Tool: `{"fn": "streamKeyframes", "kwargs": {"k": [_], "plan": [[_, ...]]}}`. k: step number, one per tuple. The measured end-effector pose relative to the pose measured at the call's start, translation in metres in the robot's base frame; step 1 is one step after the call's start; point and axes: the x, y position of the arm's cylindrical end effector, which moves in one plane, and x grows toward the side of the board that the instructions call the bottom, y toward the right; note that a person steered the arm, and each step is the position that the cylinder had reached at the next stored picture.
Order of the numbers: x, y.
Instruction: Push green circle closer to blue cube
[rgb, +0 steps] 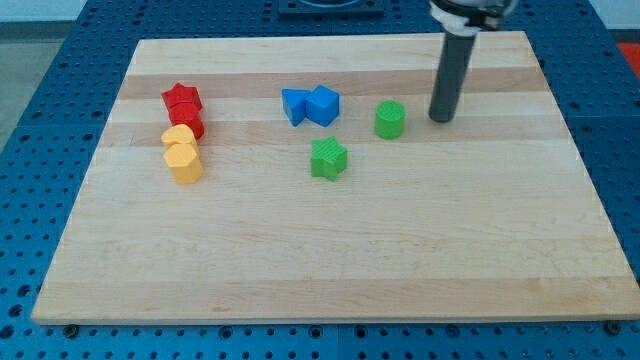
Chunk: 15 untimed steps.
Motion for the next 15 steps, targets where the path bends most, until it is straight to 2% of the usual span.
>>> {"fn": "streamKeyframes", "kwargs": {"k": [1, 2, 3, 4, 5, 6, 9, 10, 11, 12, 14, 15], "plan": [[0.031, -0.026], [0.029, -0.073], [0.010, -0.089], [0.018, -0.076], [0.024, -0.027], [-0.007, 0.000], [-0.014, -0.071], [-0.014, -0.062], [-0.042, -0.028], [-0.064, -0.043], [-0.055, -0.094], [-0.055, -0.094]]}}
